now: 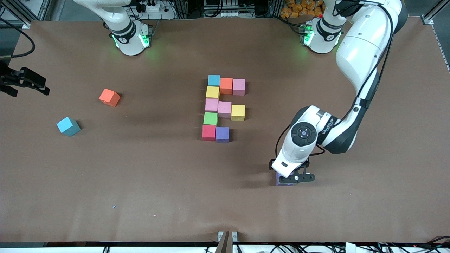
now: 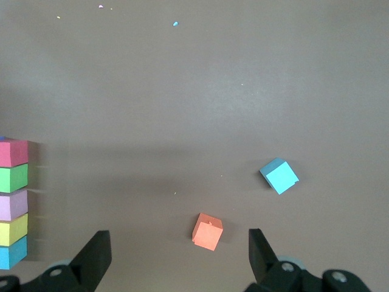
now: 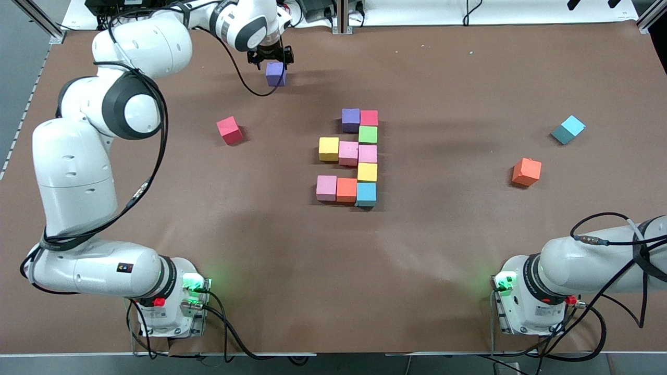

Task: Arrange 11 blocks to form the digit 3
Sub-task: 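Lower the left gripper and grasp the second purple cube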

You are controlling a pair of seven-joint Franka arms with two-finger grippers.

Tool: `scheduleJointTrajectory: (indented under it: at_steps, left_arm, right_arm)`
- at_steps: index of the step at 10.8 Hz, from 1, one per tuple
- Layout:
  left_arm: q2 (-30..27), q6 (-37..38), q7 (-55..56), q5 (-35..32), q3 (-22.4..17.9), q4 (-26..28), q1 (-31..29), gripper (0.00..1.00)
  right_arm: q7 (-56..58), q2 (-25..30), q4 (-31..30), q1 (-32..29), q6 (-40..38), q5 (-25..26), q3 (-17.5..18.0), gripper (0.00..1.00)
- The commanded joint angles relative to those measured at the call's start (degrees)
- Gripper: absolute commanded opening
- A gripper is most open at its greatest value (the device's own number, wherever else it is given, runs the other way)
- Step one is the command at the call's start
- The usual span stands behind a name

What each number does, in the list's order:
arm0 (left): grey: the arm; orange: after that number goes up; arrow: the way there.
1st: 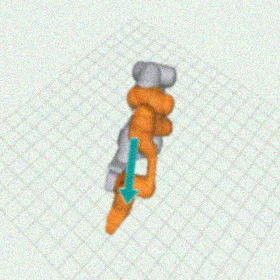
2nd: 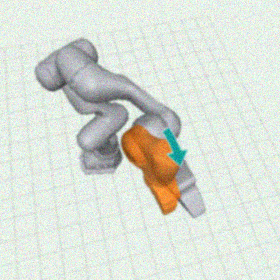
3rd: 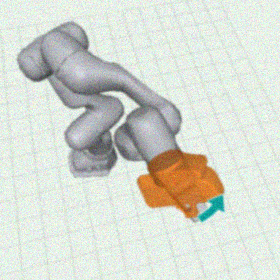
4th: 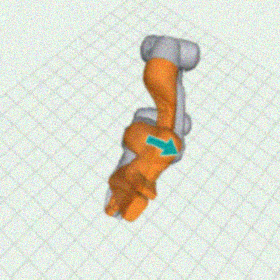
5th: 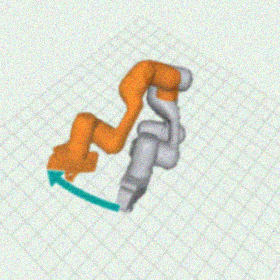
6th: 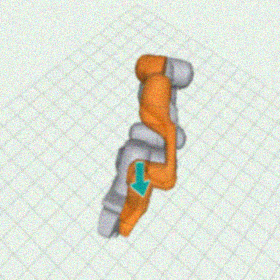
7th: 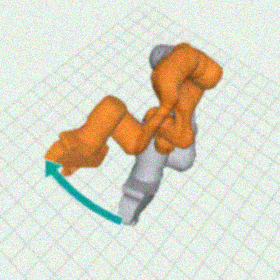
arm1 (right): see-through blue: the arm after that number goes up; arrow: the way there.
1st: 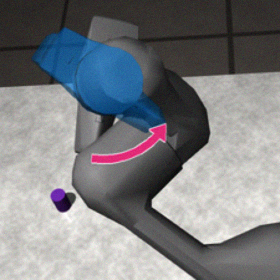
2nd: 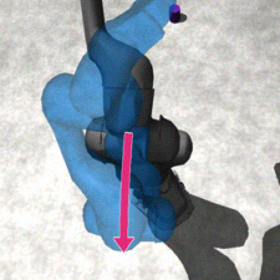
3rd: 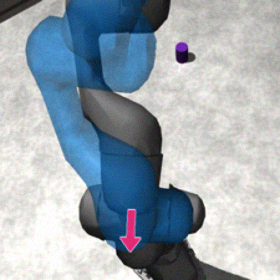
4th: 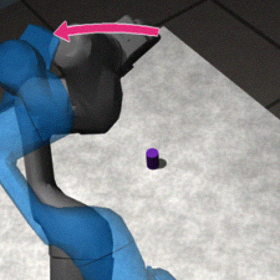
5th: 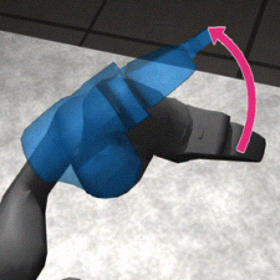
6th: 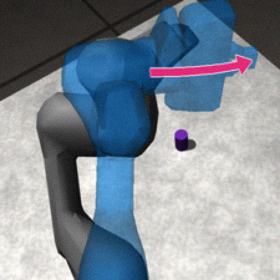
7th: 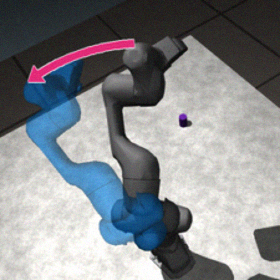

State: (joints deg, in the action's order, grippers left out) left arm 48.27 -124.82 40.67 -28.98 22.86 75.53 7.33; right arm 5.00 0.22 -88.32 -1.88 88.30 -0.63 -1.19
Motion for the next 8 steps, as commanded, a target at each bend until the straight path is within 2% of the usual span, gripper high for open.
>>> scheduleJointTrajectory:
  at_steps: [1,8]
  left_arm:
    - [1.03,-3.49,-1.38,-1.25,-0.62,0.14,-0.64,1.0]
    - [4.72,-10.7,-4.9,-1.43,-1.15,0.05,-1.35,1.0]
  right_arm:
    - [-0.6,0.39,-0.62,-0.85,0.47,-0.78,0.57,1.0]
    - [-0.6,0.22,-0.8,-0.76,0.38,-0.78,0.57,1.0]
